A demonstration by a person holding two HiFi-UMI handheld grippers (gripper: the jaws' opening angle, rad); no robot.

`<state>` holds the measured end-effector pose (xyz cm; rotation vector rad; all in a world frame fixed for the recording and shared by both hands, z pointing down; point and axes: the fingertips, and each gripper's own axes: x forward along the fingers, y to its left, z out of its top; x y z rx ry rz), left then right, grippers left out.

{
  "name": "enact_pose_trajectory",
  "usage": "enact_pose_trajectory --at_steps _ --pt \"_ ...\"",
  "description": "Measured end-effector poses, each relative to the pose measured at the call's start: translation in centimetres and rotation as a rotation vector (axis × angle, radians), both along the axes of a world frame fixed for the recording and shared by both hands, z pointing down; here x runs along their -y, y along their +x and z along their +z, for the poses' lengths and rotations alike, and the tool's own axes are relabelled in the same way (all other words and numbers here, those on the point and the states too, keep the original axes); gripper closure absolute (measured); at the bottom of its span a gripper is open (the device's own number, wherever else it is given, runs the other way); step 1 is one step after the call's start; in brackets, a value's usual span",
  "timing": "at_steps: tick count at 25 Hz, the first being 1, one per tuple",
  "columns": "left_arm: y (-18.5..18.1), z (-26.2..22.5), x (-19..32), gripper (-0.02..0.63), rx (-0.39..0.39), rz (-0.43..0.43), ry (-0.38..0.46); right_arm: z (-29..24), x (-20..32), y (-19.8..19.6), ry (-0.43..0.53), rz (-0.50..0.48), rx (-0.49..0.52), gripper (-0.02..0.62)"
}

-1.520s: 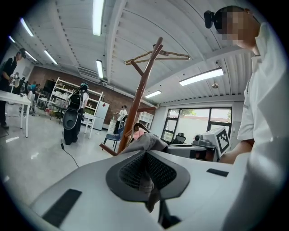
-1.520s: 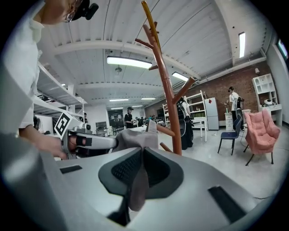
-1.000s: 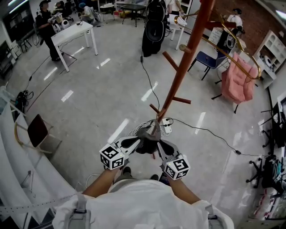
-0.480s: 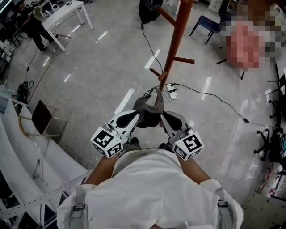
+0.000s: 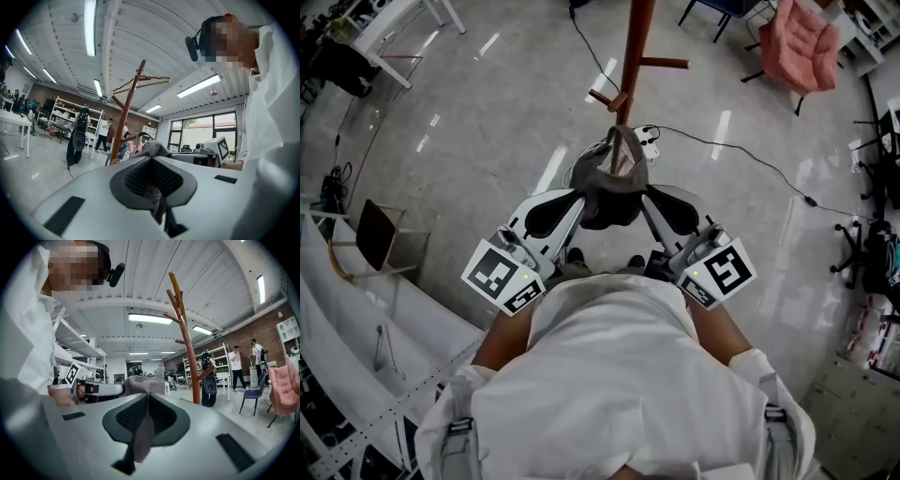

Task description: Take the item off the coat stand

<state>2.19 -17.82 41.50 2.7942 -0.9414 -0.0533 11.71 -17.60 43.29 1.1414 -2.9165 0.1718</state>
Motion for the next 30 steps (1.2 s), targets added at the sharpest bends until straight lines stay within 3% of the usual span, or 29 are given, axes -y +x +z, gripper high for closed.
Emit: enact_pose_trajectory --at_steps 19,30 --pt "4.1 -0.6 -0.3 0.586 -0.03 0.099 -0.002 -0.7 -0.8 4.1 0.016 0.048 -0.004 0.565" --pt "3.9 -0.4 -0.1 0.586 -0.063 0.135 -0.013 -0.2 -0.3 3.8 0.002 0.059 -0.005 0.568"
